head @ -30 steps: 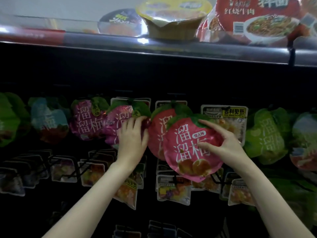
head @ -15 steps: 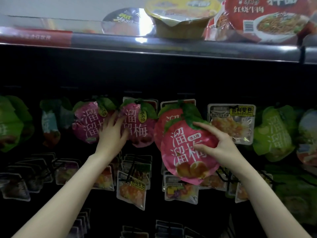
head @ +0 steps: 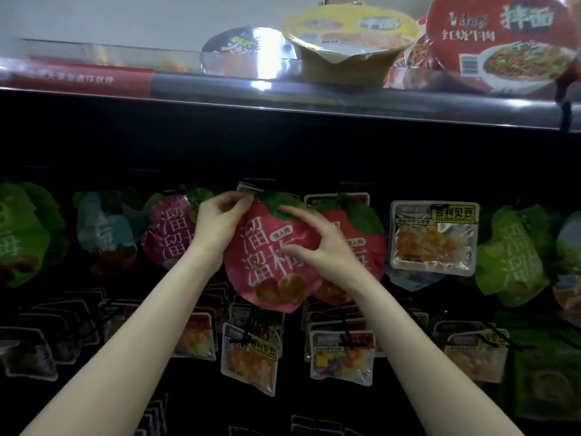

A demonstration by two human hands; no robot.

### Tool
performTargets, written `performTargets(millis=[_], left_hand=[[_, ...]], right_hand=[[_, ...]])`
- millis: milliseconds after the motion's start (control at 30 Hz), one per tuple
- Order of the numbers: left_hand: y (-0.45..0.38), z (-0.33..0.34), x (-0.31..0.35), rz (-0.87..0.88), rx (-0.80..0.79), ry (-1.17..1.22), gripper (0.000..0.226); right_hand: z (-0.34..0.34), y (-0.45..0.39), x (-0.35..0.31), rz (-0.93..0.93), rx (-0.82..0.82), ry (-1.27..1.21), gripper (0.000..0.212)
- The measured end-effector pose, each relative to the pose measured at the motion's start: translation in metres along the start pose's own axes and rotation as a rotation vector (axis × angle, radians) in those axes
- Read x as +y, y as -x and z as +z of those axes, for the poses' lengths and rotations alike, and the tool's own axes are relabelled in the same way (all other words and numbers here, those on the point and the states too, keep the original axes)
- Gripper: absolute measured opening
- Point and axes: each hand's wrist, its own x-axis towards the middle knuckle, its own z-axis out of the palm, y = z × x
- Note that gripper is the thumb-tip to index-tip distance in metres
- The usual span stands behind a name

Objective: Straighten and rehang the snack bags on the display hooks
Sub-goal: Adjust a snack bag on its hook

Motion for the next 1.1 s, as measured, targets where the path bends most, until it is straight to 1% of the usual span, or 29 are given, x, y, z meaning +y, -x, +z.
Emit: performTargets(millis=[167,233,300,367,433,467,500,567,600,633,667,700,767,833,867,933,1000,1100], left_hand=[[-0.011,0.000,0.002,0.052,-0.035,-0.071,0.011],[-0.013,0.001,0.001,0.076,-0.041,-0.125,0.014],[-0.016,0.002,-0.002,0.047,-0.048,-0.126,0.017],[-0.018,0.003,-0.006,-0.018,-0.063,-0.119,0.018],[-0.020,0.005,-0.010,-0.007,-0.048,-0.186,0.016],[-0.021,0.008,-0.012,0.042,-0.026,-0.256,0.014],[-0.022,0.010,-0.014,0.106,0.001,-0.344,0.013],[-0.017,0.015,-0.018,0.240,0.108,-0.514,0.019],[-0.012,0.018,-0.019,0.295,0.193,-0.564,0.025],[-0.005,0.020,-0.019,0.347,0.273,-0.581,0.028],[0.004,0.024,-0.019,0.399,0.307,-0.579,0.028],[0.014,0.029,-0.020,0.451,0.276,-0.585,0.026],[0.029,0.042,-0.023,0.530,0.068,-0.633,0.024],[0.035,0.058,-0.024,0.519,-0.167,-0.695,0.027],[0.035,0.064,-0.024,0.506,-0.235,-0.724,0.031],[0.031,0.073,-0.022,0.492,-0.284,-0.754,0.038],[0.028,0.077,-0.019,0.469,-0.310,-0.736,0.043],[0.024,0.081,-0.012,0.350,-0.321,-0.636,0.048]], right_hand=[[0.005,-0.005,0.009,0.072,0.047,-0.088,0.057],[0.006,-0.005,0.010,0.097,0.050,-0.135,0.057],[0.005,-0.005,0.011,0.124,0.042,-0.156,0.057],[0.005,-0.005,0.012,0.154,0.022,-0.125,0.058],[0.005,-0.005,0.012,0.154,0.029,0.035,0.054],[0.004,-0.003,0.011,0.130,0.066,0.149,0.049],[0.000,0.000,0.009,0.092,0.143,0.248,0.042],[-0.016,0.008,0.010,0.001,0.403,0.351,0.031],[-0.028,0.011,0.016,-0.020,0.524,0.367,0.030],[-0.040,0.013,0.022,-0.001,0.588,0.372,0.036],[-0.052,0.013,0.030,0.056,0.581,0.379,0.046],[-0.060,0.012,0.037,0.135,0.510,0.389,0.057],[-0.068,0.012,0.051,0.280,0.329,0.298,0.071],[-0.069,0.016,0.055,0.368,0.234,0.051,0.067],[-0.067,0.019,0.054,0.363,0.228,-0.032,0.062],[-0.065,0.028,0.052,0.306,0.250,-0.066,0.051],[-0.061,0.037,0.047,0.241,0.251,-0.049,0.044],[-0.059,0.046,0.044,0.197,0.221,0.002,0.044]])
